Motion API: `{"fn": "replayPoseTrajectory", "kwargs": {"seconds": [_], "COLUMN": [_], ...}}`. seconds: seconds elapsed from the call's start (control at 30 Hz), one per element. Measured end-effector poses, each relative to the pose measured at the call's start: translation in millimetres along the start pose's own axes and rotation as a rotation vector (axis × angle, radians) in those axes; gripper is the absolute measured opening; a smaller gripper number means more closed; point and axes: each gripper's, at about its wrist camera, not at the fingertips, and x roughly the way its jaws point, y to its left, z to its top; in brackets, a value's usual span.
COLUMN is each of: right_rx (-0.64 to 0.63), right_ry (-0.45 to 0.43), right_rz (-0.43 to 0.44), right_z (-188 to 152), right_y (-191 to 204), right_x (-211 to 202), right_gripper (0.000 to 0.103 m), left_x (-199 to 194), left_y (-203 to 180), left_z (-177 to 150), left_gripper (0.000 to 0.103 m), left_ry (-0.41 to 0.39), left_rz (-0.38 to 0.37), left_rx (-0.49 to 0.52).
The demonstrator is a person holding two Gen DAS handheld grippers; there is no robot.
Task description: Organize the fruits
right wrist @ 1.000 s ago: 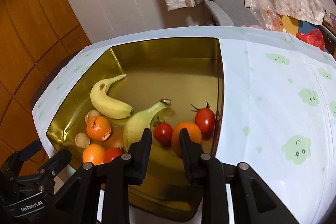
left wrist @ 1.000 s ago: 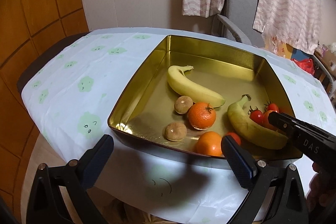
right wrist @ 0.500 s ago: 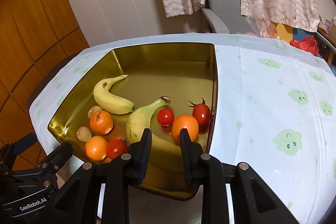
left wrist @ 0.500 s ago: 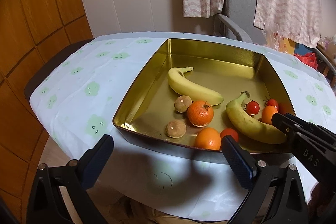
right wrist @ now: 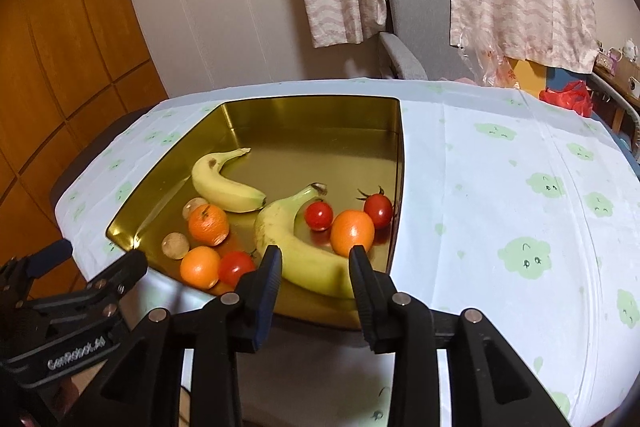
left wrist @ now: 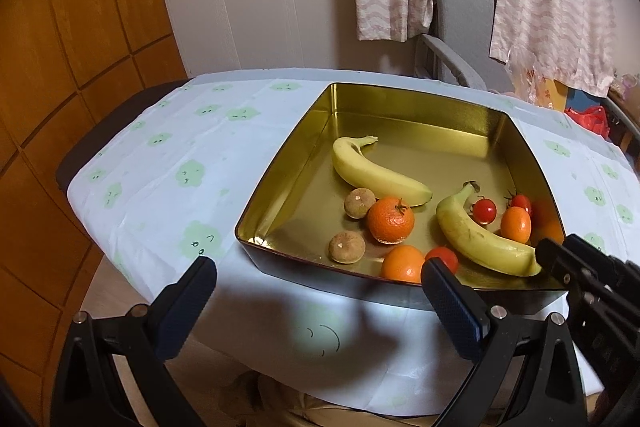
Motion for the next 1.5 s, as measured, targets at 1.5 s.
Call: {"fn": "replayPoseTrajectory", "kwargs": {"seconds": [1.5], "right_rx": [-0.012], "right_ry": [-0.012], "right_rz": [0.006], "right_z": [-5.2], "right_y": [5.5], "right_x": [-10.4], "right_gripper": [0.036], "left_x": [-12.5], "left_y": [1.6], "left_z": [-4.3], "left_gripper": [0.103], "left_ry": [-0.025], "left_rz": [0.017], "left_rx": [0.004]}}
